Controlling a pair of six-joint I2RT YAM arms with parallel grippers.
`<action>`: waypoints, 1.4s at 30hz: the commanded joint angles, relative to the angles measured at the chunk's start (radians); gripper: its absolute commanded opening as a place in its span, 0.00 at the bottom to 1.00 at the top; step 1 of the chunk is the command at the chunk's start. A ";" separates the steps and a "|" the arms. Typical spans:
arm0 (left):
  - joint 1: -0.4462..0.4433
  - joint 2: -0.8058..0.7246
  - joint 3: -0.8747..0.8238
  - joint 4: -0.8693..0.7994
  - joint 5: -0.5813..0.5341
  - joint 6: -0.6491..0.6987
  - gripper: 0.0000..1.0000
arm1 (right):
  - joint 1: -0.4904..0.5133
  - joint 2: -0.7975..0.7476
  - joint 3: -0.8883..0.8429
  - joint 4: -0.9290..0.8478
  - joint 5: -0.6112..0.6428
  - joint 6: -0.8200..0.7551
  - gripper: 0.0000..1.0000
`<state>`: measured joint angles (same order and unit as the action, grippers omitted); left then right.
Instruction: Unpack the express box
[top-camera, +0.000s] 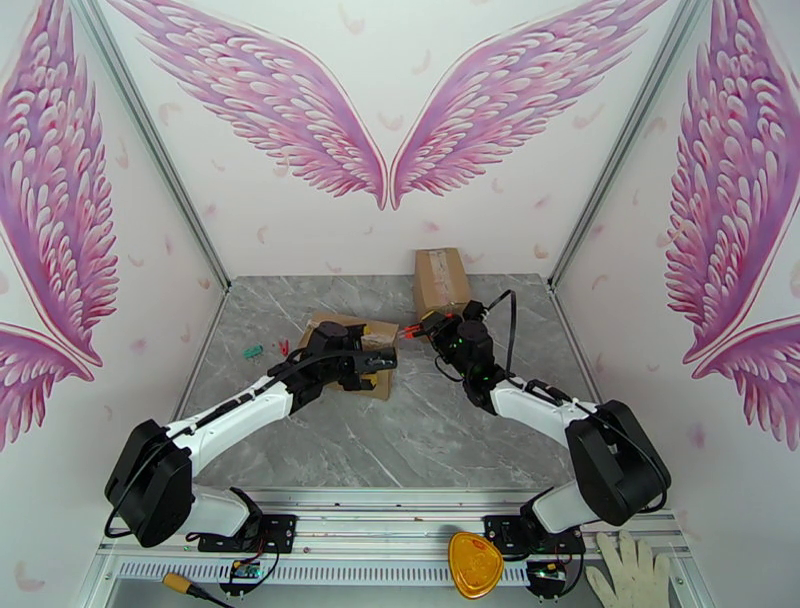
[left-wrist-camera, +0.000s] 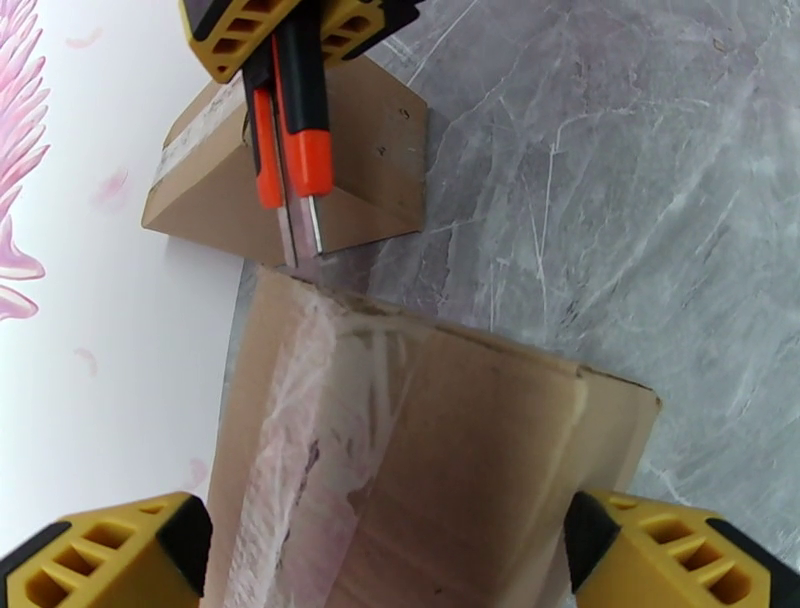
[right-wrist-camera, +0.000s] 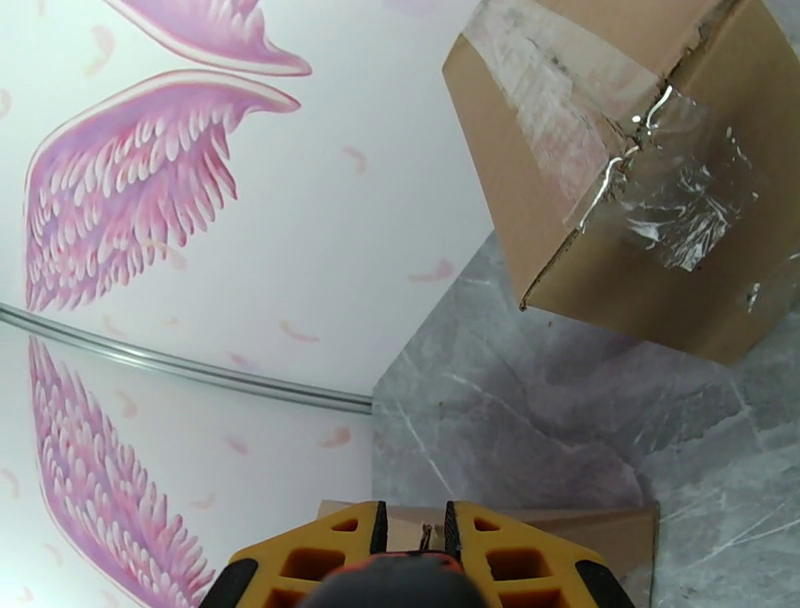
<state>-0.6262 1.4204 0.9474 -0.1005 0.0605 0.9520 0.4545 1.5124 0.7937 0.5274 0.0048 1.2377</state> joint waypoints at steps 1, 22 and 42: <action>0.012 0.002 -0.007 0.098 -0.013 -0.042 0.99 | 0.012 -0.011 0.020 -0.018 -0.098 0.054 0.00; 0.046 0.017 0.011 0.098 0.010 -0.096 0.99 | -0.013 0.022 0.044 -0.107 -0.272 0.046 0.00; 0.045 0.044 0.042 0.103 -0.019 -0.098 0.98 | -0.023 0.015 0.050 -0.156 -0.283 0.017 0.00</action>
<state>-0.5880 1.4452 0.9432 -0.0738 0.0879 0.8635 0.4152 1.5246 0.8261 0.4366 -0.1627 1.2789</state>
